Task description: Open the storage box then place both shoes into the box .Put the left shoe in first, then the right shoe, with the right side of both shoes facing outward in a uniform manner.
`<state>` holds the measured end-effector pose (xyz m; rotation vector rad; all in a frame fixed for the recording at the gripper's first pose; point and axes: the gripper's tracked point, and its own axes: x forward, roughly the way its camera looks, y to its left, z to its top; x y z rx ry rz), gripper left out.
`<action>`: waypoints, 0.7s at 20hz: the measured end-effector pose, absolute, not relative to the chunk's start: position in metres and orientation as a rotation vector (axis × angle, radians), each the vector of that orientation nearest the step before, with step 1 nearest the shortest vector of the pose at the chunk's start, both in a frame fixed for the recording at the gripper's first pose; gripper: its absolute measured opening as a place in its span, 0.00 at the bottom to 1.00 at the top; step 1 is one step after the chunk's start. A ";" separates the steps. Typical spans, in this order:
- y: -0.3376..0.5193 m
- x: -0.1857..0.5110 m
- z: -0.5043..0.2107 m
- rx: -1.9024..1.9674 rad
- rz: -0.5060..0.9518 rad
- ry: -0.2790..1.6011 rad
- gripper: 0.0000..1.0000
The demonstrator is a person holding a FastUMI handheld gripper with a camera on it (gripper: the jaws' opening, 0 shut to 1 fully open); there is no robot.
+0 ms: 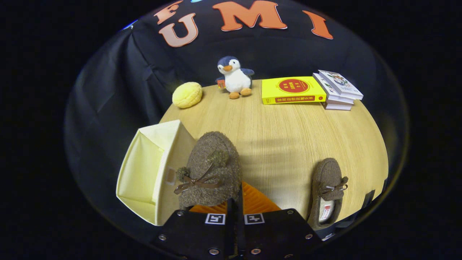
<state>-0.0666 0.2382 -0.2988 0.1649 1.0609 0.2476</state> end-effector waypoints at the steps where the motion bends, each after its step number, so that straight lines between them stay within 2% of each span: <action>1: 0.244 -0.064 -0.287 0.161 0.255 1.054 0.05; 7: 0.314 -0.057 -0.243 0.175 0.343 1.047 0.05; 14: 0.402 -0.054 -0.253 0.175 0.388 1.089 0.05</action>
